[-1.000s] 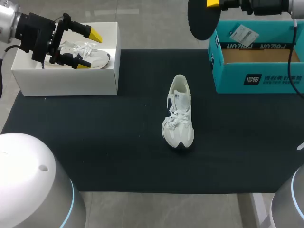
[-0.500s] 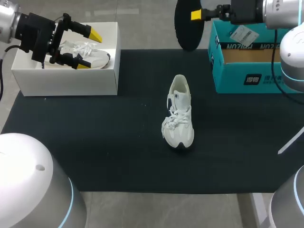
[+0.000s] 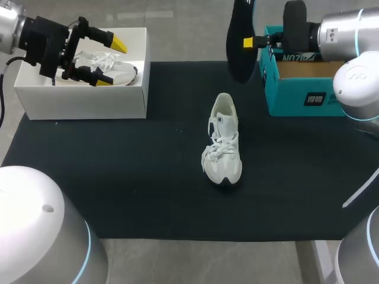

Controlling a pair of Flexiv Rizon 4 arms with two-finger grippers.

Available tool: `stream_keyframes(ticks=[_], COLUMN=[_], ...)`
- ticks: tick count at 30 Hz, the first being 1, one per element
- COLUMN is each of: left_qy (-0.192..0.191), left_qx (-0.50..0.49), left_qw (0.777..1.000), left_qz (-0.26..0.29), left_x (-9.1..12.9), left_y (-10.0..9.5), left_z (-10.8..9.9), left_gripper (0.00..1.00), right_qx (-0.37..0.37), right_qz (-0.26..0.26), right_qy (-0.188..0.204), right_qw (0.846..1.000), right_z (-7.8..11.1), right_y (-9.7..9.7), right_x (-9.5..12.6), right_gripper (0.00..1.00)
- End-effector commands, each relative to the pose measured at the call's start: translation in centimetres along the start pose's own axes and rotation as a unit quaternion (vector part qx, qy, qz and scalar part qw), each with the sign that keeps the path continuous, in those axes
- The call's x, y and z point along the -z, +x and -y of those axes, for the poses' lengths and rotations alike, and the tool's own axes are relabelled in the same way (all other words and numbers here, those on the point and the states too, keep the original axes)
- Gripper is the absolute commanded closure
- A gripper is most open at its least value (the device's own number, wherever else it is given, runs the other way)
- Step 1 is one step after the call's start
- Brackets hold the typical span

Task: Take the shoe out of the shoebox, open the shoe tongue, remove and reinsert the insole, then place the shoe into the shoebox

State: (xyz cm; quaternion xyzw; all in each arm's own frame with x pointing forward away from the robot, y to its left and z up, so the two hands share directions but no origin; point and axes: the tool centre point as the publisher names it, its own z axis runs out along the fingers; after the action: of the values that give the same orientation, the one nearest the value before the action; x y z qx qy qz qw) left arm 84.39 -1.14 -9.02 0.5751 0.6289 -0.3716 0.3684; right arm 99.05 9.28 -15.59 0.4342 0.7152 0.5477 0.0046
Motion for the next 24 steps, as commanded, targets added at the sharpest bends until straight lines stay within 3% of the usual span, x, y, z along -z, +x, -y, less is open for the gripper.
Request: stream_keyframes(ticks=[1,9,14,20,24], left_qy=[0.001,0.001,0.001,0.001,0.001], left_qx=[0.000,0.000,0.000,0.000,0.000], left_qw=[1.000,1.000,1.000,1.000,1.000], left_qz=[-0.003,-0.003,-0.003,-0.003,-0.003], left_x=[0.1,0.1,0.1,0.1,0.1], left_y=[-0.1,-0.1,-0.1,-0.1,-0.1], left_z=[-0.1,-0.1,-0.1,-0.1,-0.1], left_gripper=[0.00,0.00,0.00,0.00,0.00], right_qx=[0.010,-0.004,-0.003,-0.007,-0.008], right_qz=[0.002,-0.006,-0.007,-0.055,-0.074], right_qy=[-0.005,-0.022,-0.030,-0.048,-0.039], right_qw=[1.000,1.000,1.000,0.997,0.996], right_z=[1.9,5.2,5.5,5.7,6.1], right_y=[-2.3,-5.2,-5.8,-6.3,-6.2], right_x=[-3.4,-5.0,-5.3,-5.7,-6.1], right_gripper=[1.00,1.00,1.00,1.00,1.00])
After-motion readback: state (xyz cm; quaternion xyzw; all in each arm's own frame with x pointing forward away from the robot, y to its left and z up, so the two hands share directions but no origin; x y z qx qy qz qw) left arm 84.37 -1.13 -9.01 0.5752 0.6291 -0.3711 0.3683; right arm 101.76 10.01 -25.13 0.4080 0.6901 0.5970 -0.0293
